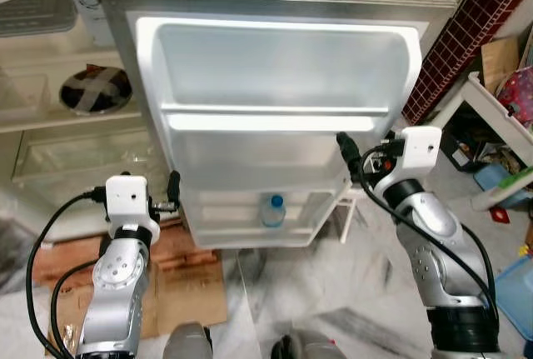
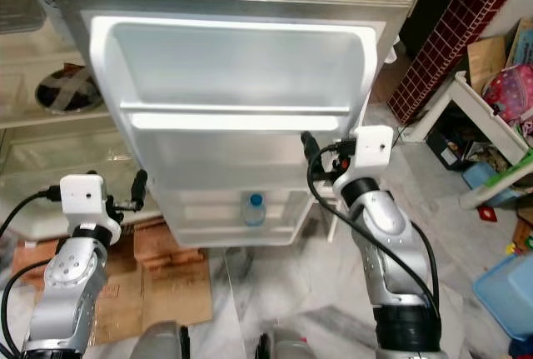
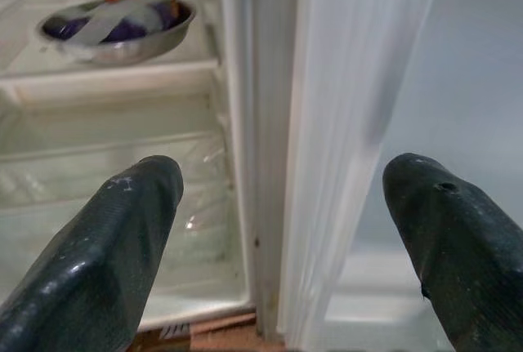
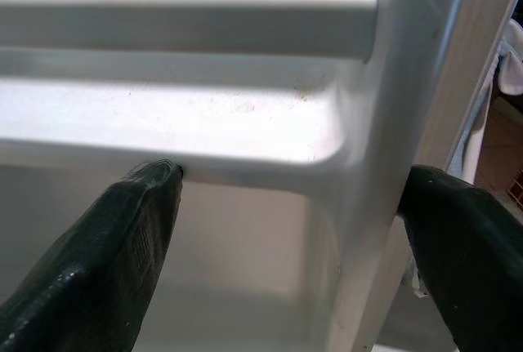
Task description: Restocking fridge
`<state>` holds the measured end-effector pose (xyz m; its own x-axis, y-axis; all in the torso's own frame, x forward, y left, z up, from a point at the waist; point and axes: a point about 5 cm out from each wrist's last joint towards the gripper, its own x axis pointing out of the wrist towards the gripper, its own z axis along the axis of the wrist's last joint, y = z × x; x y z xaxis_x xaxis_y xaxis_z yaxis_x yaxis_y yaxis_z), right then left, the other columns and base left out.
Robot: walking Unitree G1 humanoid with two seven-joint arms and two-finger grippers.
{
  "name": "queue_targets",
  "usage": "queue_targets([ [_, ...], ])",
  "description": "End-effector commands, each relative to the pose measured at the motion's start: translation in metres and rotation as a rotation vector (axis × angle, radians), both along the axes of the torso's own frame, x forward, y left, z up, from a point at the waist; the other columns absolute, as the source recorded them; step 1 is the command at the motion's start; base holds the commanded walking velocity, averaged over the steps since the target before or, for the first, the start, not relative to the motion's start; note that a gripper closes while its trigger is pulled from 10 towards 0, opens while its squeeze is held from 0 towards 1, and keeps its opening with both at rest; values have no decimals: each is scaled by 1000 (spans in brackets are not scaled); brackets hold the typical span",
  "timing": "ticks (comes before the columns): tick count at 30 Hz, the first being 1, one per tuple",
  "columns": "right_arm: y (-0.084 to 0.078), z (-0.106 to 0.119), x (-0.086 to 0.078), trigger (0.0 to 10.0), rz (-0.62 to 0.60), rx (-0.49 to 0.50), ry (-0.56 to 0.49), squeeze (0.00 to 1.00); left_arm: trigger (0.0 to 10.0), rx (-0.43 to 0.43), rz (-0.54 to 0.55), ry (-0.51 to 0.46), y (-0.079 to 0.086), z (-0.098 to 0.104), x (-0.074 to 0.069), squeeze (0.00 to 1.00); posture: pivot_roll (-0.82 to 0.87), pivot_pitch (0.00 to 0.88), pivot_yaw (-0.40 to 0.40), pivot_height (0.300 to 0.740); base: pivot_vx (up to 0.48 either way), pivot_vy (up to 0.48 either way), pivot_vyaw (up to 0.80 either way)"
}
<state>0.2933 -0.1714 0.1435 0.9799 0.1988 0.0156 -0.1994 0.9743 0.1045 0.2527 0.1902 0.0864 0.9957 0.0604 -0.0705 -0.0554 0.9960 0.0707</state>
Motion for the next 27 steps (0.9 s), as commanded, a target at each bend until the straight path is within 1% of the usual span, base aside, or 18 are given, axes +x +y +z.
queue_targets([
  [1,7,-6,1,10000,35,5,38,0,10000,3,1,12,0,-3,-1,0,16,87,-62,740,-439,0,0],
  [5,4,-5,4,10000,13,1,37,0,10000,3,-1,11,-1,-3,-2,0,16,88,-61,740,-430,0,0],
  [9,7,-4,7,10000,12,4,41,0,10000,2,-4,10,-2,-3,-1,0,15,86,-61,740,-308,0,0],
  [12,10,-3,8,10000,9,-12,38,0,10000,2,-4,6,-2,-2,-1,0,16,84,-61,740,0,0,0],
  [13,12,-3,10,10000,-4,-65,38,0,10000,-2,-2,5,-2,-2,0,0,16,84,-61,740,0,0,0],
  [14,12,-4,11,10000,-10,-87,37,0,10000,-5,-1,3,-2,-2,0,0,16,84,-61,740,0,0,0],
  [17,15,-6,12,10000,12,-91,29,0,10000,-12,-5,3,-3,-3,0,0,18,81,-61,740,0,0,0],
  [19,18,-7,12,10000,47,-70,31,0,10000,-14,-3,5,-3,-3,-1,0,22,78,-63,740,0,0,0],
  [20,18,-8,13,10000,39,-100,33,0,10000,-15,-1,7,-3,-4,-1,0,23,76,-63,740,0,0,0],
  [21,18,-8,13,10000,39,-100,33,0,10000,-15,-1,7,-3,-4,-1,0,23,76,-63,740,0,0,0],
  [22,18,-11,15,10000,28,-85,57,0,10000,-16,0,8,-3,-4,0,0,23,76,-63,740,0,0,0],
  [23,19,-11,16,10000,43,-80,61,0,10000,-16,0,9,-3,-5,0,0,27,72,-64,740,0,0,0],
  [24,20,-10,17,10000,55,-99,55,0,10000,-15,0,8,-3,-5,1,0,28,71,-65,740,0,0,0],
  [26,19,-8,20,10000,37,-142,35,0,10000,-14,-1,4,-3,-4,2,0,29,70,-65,740,0,0,0],
  [27,17,-8,22,10000,23,-137,34,0,10000,-11,-2,3,-3,-4,2,0,30,69,-66,740,0,0,0],
])
